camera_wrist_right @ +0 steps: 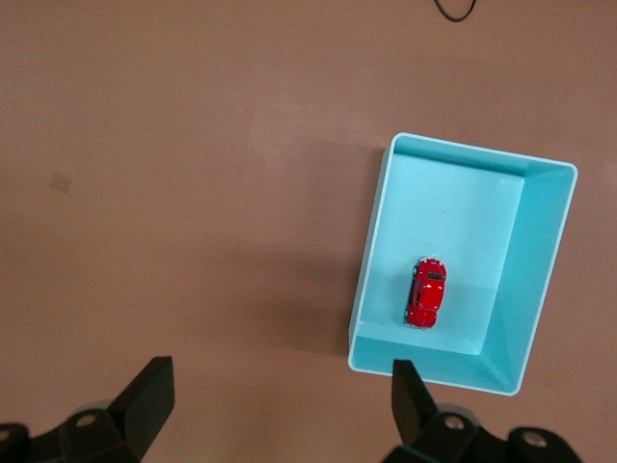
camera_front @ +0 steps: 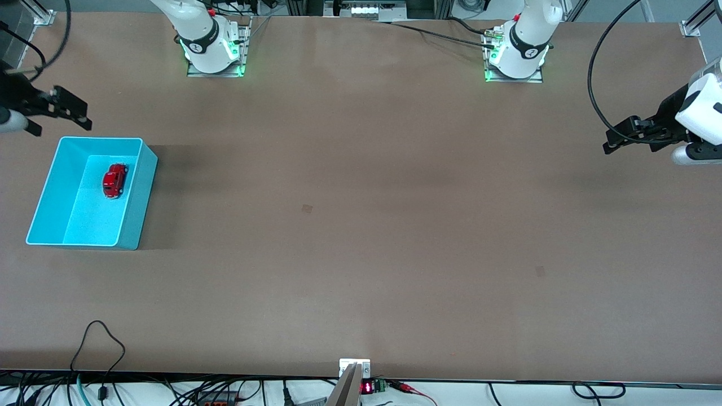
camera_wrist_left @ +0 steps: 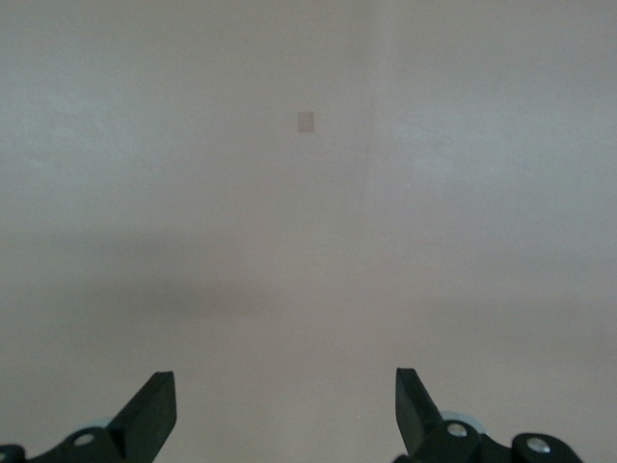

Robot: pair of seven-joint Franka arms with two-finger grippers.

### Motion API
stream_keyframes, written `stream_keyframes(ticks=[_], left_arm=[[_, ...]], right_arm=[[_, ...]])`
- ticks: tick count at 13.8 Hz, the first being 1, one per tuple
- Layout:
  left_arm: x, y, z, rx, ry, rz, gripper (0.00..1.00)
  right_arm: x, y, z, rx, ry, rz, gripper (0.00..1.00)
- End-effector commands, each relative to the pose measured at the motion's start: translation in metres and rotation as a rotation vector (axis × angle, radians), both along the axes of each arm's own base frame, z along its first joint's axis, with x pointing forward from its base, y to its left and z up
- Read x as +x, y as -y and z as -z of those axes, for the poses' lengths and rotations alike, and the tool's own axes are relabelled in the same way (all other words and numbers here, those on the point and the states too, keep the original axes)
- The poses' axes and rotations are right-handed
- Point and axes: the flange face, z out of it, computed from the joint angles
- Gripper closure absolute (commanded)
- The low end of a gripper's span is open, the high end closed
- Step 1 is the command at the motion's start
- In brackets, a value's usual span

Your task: Wind red beetle toy and store in blue box

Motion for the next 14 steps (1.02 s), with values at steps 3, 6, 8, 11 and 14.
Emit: stream_keyframes(ticks=[3,6,8,11,14], left_arm=[[-0.005,-0.001,-0.01,0.013,0.01,0.043,0.0],[-0.006,-0.001,-0.01,0.013,0.005,0.033,0.0],[-0.006,0.0,-0.01,0.013,0.006,0.034,0.0],[-0.006,-0.001,-0.009,0.015,0.006,0.034,0.0],[-0.006,-0.001,-0.009,0.015,0.006,0.034,0.0]], right_arm=[[0.023,-0.003,-0.023,0.003,-0.044,0.031,0.0],[0.026,-0.004,-0.02,0.002,-0.043,0.051,0.0],[0.026,-0.003,-0.02,-0.005,-0.041,0.065,0.0],[0.026,-0.004,-0.018,-0.022,-0.042,0.167,0.0],[0.026,-0.005,-0.015,-0.026,-0.044,0.212,0.0]])
